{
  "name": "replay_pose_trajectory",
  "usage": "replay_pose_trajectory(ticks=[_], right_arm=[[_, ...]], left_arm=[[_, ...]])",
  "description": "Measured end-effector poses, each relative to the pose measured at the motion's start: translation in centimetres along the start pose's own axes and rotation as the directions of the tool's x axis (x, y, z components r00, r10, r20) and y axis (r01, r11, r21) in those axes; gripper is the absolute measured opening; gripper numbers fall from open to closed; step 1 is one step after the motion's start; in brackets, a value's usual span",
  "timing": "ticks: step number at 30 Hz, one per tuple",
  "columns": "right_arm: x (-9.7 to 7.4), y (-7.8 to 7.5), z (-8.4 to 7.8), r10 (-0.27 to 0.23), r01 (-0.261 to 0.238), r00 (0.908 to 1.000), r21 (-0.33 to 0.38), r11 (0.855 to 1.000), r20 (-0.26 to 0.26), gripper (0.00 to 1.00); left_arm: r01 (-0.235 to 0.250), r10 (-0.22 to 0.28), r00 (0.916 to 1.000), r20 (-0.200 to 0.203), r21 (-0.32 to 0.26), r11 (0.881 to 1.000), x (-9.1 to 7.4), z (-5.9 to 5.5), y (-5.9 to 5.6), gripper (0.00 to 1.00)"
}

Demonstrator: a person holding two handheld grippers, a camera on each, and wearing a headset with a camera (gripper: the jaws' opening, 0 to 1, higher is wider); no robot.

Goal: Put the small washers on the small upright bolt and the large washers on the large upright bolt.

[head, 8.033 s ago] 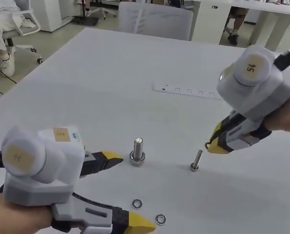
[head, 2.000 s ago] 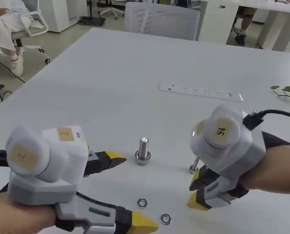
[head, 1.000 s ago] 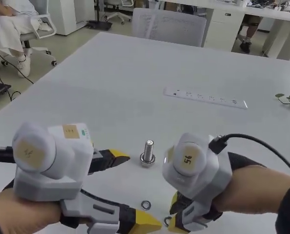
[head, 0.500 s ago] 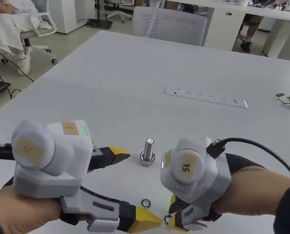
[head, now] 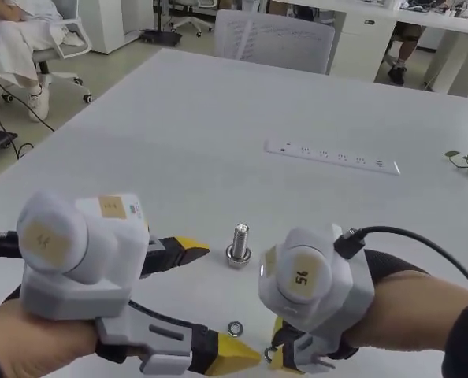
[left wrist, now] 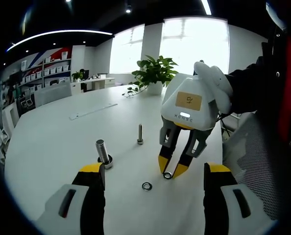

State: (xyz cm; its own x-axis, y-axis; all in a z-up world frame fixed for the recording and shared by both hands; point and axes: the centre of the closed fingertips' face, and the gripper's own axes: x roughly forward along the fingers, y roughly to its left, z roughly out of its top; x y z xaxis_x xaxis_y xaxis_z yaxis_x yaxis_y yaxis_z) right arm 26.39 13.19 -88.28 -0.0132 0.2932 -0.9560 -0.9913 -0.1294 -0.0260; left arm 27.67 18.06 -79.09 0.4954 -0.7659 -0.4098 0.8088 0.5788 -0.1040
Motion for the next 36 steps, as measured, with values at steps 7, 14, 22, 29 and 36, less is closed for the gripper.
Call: replay_pose_trajectory(ticks=[7,14,22,29,36], right_arm=[[-0.1,-0.2,-0.4,0.000,0.000,1.0000,0.018,1.000,-0.009,0.14],[-0.5,-0.4,-0.8,0.000,0.000,1.0000,0.046,0.999,-0.006,0.14],[-1.0,-0.8,-1.7,-0.008,0.008,1.0000,0.083,0.997,0.000,0.14],[-1.5,-1.2,-2.4,-0.020,0.019,0.9998,0.112,0.994,0.006,0.14],[-2.1,-1.5,-2.8,-0.034,0.032,0.9993,0.134,0.990,0.013,0.14]], left_arm=[[0.002,-0.002,1.0000,0.000,0.001,1.000,0.0,0.0,0.0,0.83],[0.008,-0.008,1.0000,-0.004,0.001,1.000,0.1,0.0,-0.2,0.82],[0.014,-0.014,0.9999,-0.008,0.004,1.000,0.3,-0.1,-0.3,0.82],[0.013,-0.013,0.9999,-0.008,0.005,1.000,0.3,-0.1,-0.3,0.83],[0.014,-0.014,0.9998,-0.010,0.005,1.000,0.3,-0.1,-0.2,0.83]])
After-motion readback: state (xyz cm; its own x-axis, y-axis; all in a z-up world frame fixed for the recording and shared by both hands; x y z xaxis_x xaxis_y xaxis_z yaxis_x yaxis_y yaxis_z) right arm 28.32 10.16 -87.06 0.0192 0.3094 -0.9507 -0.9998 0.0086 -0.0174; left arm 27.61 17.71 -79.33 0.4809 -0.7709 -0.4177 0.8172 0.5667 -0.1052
